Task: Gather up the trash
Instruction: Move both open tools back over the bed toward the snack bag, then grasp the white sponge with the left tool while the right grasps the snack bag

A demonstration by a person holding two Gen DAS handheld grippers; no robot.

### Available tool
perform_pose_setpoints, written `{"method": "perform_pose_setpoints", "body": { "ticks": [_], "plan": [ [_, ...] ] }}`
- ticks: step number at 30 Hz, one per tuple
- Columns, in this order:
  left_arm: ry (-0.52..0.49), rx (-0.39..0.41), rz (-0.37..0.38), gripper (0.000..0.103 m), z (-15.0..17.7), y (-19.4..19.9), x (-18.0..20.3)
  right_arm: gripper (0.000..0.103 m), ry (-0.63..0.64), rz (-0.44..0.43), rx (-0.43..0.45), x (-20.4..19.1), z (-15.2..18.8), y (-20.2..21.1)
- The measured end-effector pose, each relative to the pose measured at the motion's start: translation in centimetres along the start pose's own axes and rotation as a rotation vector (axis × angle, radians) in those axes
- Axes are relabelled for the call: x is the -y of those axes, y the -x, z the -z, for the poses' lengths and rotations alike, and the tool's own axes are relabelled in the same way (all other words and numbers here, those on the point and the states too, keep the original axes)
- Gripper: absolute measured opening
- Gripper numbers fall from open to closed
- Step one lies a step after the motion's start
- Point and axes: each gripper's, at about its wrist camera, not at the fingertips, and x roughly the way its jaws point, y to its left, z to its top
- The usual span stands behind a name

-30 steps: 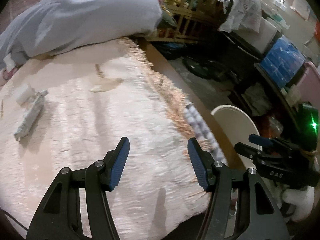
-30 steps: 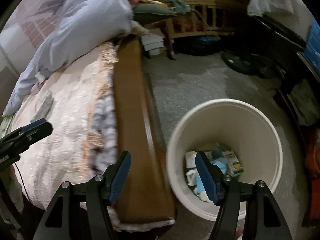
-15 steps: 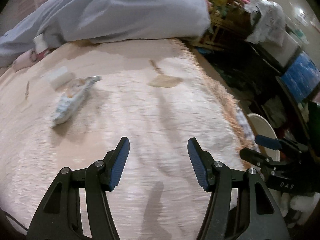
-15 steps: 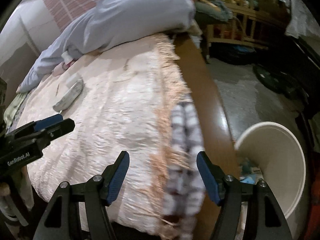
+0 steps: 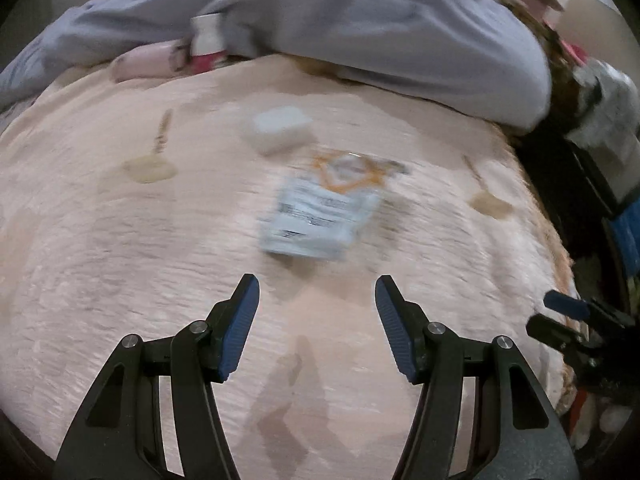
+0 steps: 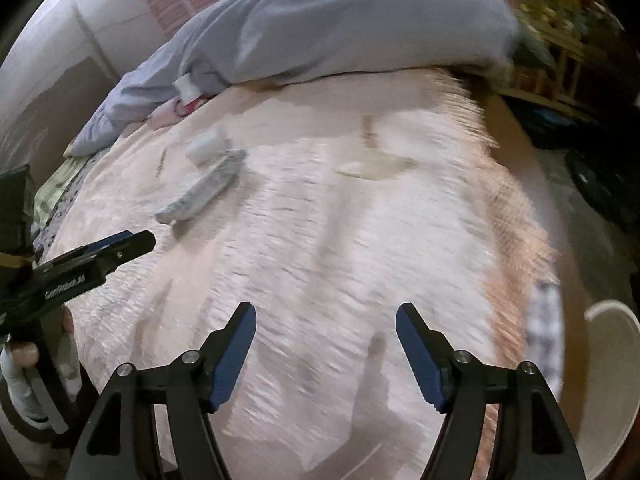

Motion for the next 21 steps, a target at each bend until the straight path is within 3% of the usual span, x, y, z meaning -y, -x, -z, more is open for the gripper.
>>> {"method": "perform_pose_setpoints", "body": {
  "ticks": [6,9,12,17,21],
  "plan": [
    [0.093,-0.027,-0.063,0.059,-2.1,-3.3,-4.1,0.07,0.039,-0.028,-0.002,-2.8,-2.1,-1.9],
    [0.153,-0.065,-0.054,0.059,-2.7,-5.7,-4.8,0.07,0.039,-0.026,-0.002,-2.8,-2.7,-2.2],
    [0.159,-0.096,0.008,0.059,-2.7,-7.2,-3.4,0.07,0.032,-0.009,0.0,-2.3,-3.1,-2.2],
    [0.113,-0.13,0.261,0.059,-2.3,-6.9,0.5,0.071,-0.017,0.014,0.028,-0.4,-4.3,-1.5],
    [0.087,-0.1,0.272,0.059,-2.1,-4.6,-0.1,0.075,-0.06,0.012,0.045,0.0,-5.5,-1.5]
  ]
}}
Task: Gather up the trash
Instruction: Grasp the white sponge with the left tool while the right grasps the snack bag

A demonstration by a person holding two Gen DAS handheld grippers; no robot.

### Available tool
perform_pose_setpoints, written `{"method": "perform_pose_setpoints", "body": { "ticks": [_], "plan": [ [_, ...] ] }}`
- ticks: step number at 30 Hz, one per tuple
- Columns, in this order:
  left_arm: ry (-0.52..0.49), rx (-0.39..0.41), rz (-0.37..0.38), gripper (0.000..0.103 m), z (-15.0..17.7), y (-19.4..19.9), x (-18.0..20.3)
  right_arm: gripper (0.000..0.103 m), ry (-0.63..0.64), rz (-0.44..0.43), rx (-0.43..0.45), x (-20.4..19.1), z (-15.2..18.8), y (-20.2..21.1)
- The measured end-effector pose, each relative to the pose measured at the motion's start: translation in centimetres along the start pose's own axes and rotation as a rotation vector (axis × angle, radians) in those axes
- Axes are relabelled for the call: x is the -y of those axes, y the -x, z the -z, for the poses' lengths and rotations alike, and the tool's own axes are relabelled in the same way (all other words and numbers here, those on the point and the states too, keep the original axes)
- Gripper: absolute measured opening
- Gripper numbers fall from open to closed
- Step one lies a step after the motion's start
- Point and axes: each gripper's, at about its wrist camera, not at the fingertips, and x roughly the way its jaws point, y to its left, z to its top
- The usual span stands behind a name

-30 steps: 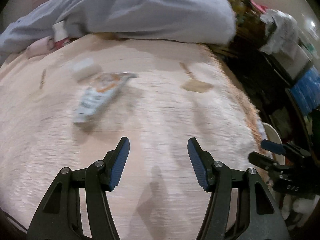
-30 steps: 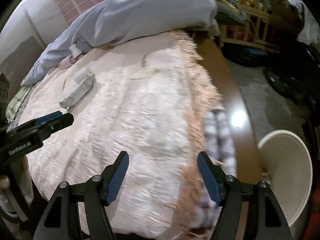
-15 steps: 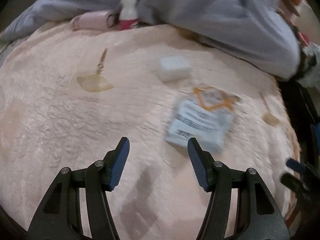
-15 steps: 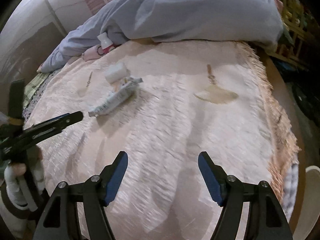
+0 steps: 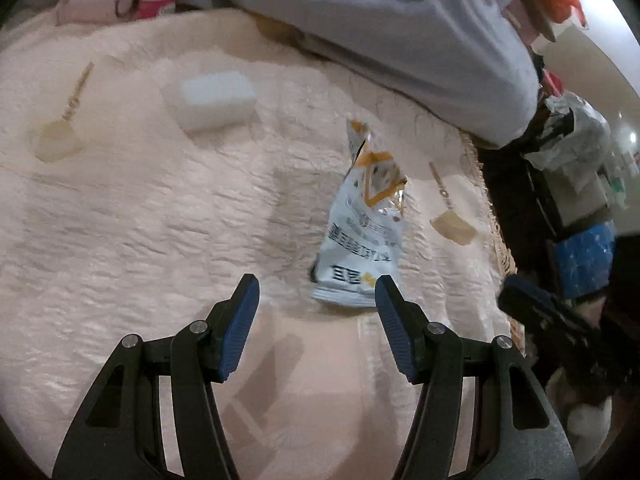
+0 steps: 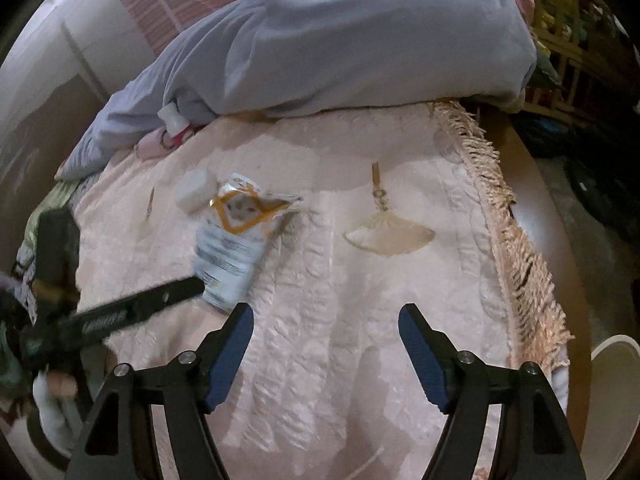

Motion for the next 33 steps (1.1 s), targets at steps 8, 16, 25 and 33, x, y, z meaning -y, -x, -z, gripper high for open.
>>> {"method": "perform_pose_setpoints", "body": {
  "ticks": [8,16,25,33],
  "plan": [
    [-0.003,0.089,-0.159,0.059,-0.9,3.7,-4.6,0.08,0.002,-0.065,-0.019,-4.5,-2.0,-4.5],
    [-0.067,0.166,-0.211,0.059,-4.8,3.0,-5.8,0.086,-0.028,-0.005,-0.036,-6.8,-4.0,-10.1],
    [-0.217,0.138,-0.239,0.06,-10.5,-2.9,-5.3,0.086,0.021,-0.021,-0.027,-6.0,-4.0,-11.3],
    [-0.259,0.09,-0.15,0.06,-11.6,-5.4,-5.0,0.088,0.044,-0.049,-0.004,-5.9,-3.6,-11.4]
  ]
}}
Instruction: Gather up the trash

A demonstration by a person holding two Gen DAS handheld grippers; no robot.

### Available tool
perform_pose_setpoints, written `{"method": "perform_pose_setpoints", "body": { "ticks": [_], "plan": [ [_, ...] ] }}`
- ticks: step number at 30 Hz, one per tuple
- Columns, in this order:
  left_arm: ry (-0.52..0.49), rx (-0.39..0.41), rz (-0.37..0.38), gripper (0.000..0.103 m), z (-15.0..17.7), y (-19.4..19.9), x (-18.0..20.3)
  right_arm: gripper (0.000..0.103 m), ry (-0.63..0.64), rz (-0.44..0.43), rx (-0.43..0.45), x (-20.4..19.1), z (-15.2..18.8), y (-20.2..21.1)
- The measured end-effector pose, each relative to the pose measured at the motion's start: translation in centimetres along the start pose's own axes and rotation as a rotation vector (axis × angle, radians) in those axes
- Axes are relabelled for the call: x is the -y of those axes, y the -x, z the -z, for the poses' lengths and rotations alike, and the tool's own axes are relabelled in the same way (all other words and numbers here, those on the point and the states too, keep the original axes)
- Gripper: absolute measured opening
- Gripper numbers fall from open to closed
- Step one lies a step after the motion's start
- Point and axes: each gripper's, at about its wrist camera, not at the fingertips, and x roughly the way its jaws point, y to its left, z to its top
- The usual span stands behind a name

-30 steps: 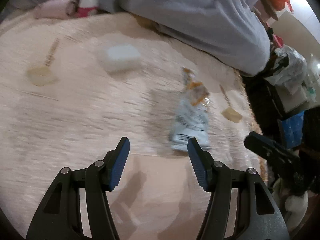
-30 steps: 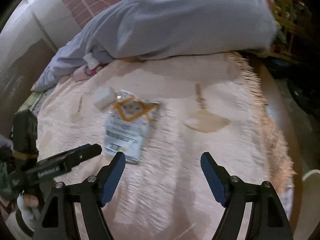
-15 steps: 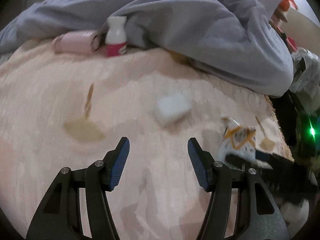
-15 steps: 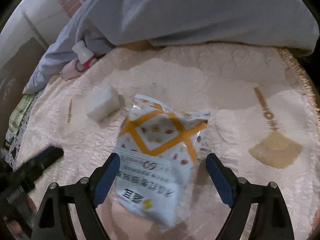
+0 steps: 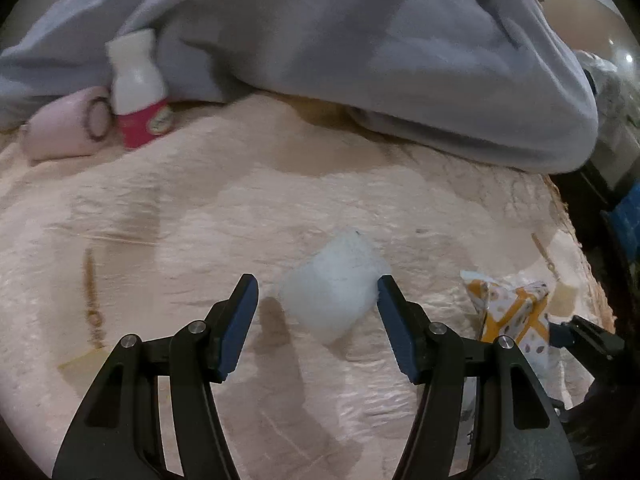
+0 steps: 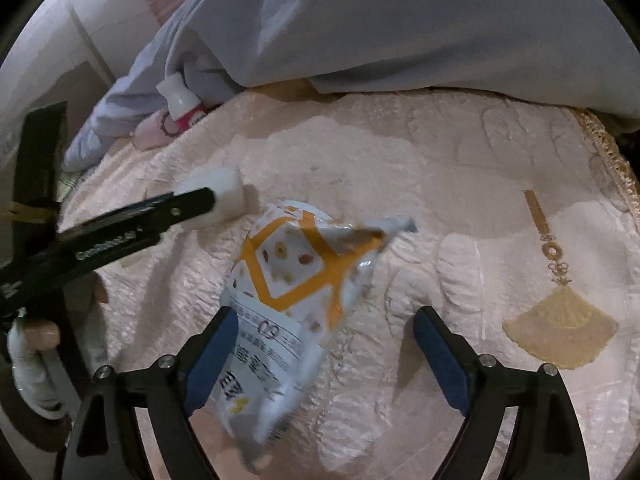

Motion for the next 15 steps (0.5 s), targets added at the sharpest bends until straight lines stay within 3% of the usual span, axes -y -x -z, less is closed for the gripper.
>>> {"method": "perform_pose_setpoints", "body": {
  "ticks": [2,3,4,5,6,8,15],
  "plan": [
    [-0.007,-0.014,0.008,0.06,0.2,-0.3,0.5,0.083,-0.006,-0.022,0.014,0.2,0.1,0.3],
    [-0.004,-0.02,0.021,0.059,0.3,-0.4,0.8,0.059,-0.011,-0.04,0.022,0.4,0.2,0.5],
    [0.008,-0.025,0.042,0.055,0.3,-0.5,0.9,0.044,-0.014,-0.064,0.025,0.6,0.3,0.8],
    [0.017,-0.023,0.066,0.036,0.4,-0.3,1.0,0.027,-0.019,-0.086,0.021,0.8,0.3,0.9],
    [0.019,-0.024,0.078,0.027,0.5,-0.1,1.1,0.022,-0.03,-0.115,0.017,1.0,0.4,1.0],
    [0.025,-0.022,0.077,0.027,0.8,0.5,1.6,0.015,-0.04,-0.15,0.008,1.1,0.6,1.3],
    [0.038,-0.019,0.09,0.024,2.9,4.2,3.4,0.01,-0.053,-0.217,0.026,1.1,2.2,4.2]
  ]
}}
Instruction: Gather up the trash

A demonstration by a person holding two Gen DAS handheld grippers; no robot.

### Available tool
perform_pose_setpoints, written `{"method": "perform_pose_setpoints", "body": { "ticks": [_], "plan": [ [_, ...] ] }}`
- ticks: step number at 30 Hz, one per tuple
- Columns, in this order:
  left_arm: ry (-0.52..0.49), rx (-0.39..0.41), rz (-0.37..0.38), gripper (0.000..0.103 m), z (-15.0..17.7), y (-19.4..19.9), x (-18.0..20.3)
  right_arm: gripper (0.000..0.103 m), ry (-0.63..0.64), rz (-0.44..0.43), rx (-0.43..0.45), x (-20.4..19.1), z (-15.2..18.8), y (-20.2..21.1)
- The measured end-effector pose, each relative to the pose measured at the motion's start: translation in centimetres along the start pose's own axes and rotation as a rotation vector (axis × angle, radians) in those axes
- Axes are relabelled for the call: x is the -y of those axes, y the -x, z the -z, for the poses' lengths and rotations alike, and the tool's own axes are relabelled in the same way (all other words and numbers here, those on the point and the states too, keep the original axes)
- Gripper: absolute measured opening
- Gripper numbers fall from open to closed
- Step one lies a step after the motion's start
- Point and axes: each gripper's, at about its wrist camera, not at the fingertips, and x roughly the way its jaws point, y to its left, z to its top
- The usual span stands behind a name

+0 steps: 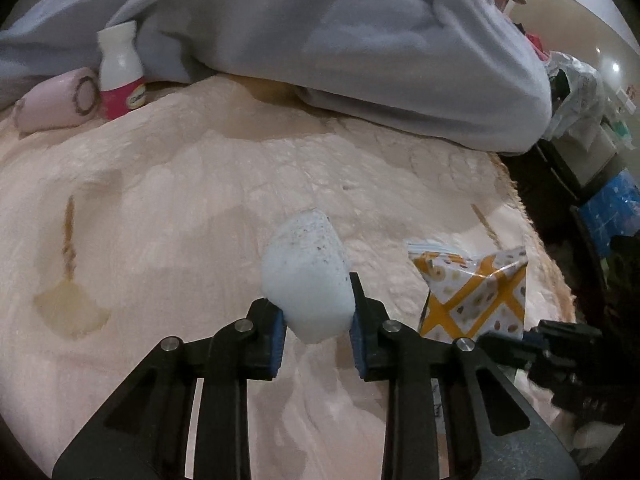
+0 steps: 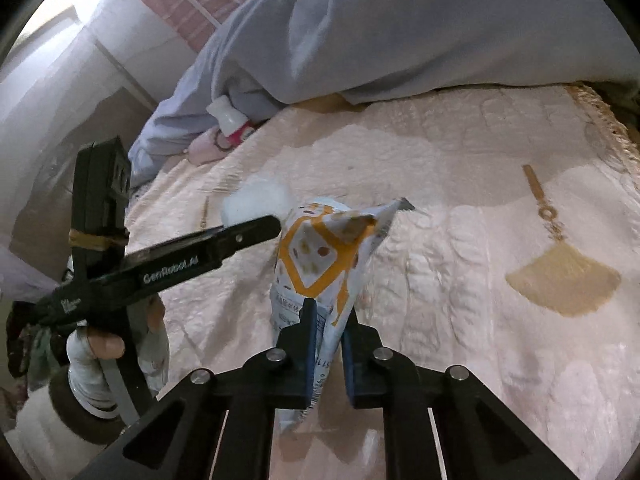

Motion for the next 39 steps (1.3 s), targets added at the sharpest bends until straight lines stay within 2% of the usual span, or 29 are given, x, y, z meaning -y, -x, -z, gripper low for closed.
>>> {"method": "perform_pose_setpoints", "body": {
  "ticks": [8,11,13,14,15,16,17,18,22,25,28,29,30,33,38,39],
  "plan": [
    [0.017,0.012,0.014,0.024,3.5,4.7,3.1,0.01,-0.038,-0.029,0.059,0.2,1.9,6.0],
    [0.026,0.01,0.016,0.024,4.7,5.7,4.0,0.01,-0.055,-0.002,0.049,0.7,2.8,7.1],
    [0.025,0.02,0.002,0.024,5.4,6.5,4.4,0.01,-0.075,0.071,0.058,1.1,3.1,7.6],
    [0.028,0.025,-0.001,0.024,5.7,6.9,4.5,0.022,-0.079,0.121,0.059,1.2,3.2,7.7],
    [0.031,0.029,-0.008,0.024,6.0,7.3,4.5,0.048,-0.081,0.149,0.05,1.1,3.0,7.5],
    [0.031,0.033,-0.015,0.024,6.2,7.6,4.3,0.062,-0.082,0.157,0.04,1.1,3.1,7.4],
    [0.031,0.035,-0.019,0.024,6.4,7.8,4.2,0.085,-0.08,0.149,0.033,0.8,3.0,7.1],
    [0.031,0.034,-0.022,0.024,6.5,8.0,4.1,0.088,-0.073,0.145,0.028,0.4,2.9,6.8],
    [0.037,0.024,-0.035,0.024,7.2,8.0,3.6,0.088,-0.004,0.195,-0.007,-1.6,2.6,4.5],
    [0.048,0.016,-0.033,0.024,7.5,7.7,3.3,0.088,0.023,0.236,-0.068,-2.4,2.2,1.6],
    [0.057,0.008,-0.021,0.024,7.8,7.6,3.3,0.085,0.076,0.314,-0.098,-2.7,2.0,-1.0],
    [0.055,0.008,-0.014,0.024,7.9,7.6,3.5,0.072,0.08,0.318,-0.087,-2.5,2.3,-0.8],
    [0.052,0.008,-0.006,0.024,7.9,7.6,3.8,0.052,0.079,0.315,-0.072,-2.3,2.4,-0.3],
    [0.038,0.009,0.016,0.024,7.9,7.6,5.2,0.032,0.061,0.23,-0.057,-1.9,2.6,2.0],
    [0.029,0.014,0.043,0.024,7.9,7.8,6.7,0.029,0.096,0.196,-0.031,-2.0,2.3,4.8],
    [0.029,0.016,0.041,0.024,8.0,7.9,6.8,0.034,0.086,0.186,-0.028,-1.7,2.2,5.0]
  ]
}}
